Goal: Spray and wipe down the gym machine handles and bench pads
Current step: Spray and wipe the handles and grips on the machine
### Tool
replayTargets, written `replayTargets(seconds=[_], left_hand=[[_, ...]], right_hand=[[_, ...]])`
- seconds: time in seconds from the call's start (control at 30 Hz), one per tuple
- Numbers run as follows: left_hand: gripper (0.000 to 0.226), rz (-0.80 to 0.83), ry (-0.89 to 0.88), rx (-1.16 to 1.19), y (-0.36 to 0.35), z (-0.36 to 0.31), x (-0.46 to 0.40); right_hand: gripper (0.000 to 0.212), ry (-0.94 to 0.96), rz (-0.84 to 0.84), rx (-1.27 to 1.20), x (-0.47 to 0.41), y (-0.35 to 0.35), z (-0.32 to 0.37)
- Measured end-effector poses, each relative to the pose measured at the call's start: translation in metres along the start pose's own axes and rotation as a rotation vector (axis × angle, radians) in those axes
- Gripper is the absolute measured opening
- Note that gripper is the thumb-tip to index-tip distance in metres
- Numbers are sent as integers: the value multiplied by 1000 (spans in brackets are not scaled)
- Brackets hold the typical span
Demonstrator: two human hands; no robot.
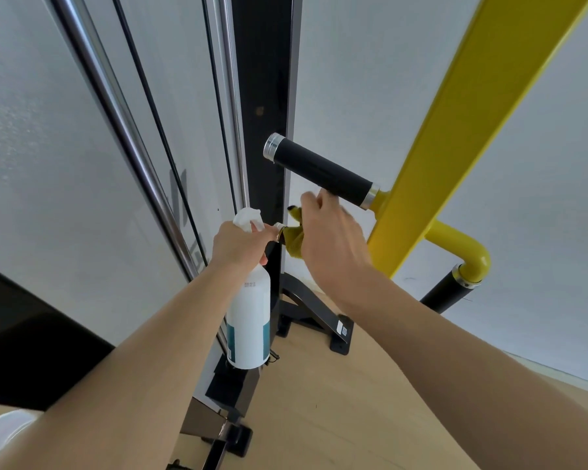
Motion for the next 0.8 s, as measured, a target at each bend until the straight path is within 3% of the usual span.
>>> replayTargets(seconds=[0.07, 0.13, 0.33, 0.47, 0.67, 0.8], left_hand=[[40, 1, 6, 5, 1, 0, 2], [36, 5, 0, -6, 1, -1, 4], [40, 2, 9, -11, 1, 0, 3], [43, -2, 13, -23, 2, 1, 5], [42, -24, 5, -48, 0, 2, 1], [51, -33, 0, -67, -1, 3, 0]], right_hand=[[49, 20, -31, 83, 2, -1, 4], [53, 114, 52, 137, 8, -13, 7], [23, 5, 79, -70, -5, -12, -2], [25, -56, 127, -309, -11, -9, -3], [37, 47, 216, -4, -12, -27, -11], [42, -50, 330, -50, -17, -35, -11]])
Point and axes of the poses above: each hand's wrist, its own x-axis away from the middle knuckle, its own y-axis out of the back of the hand, z = x × y, the point moved 3 cm from there along -x, towards the middle knuckle, and after that the axes turned 3 degrees about y, right-handed, at the moved point
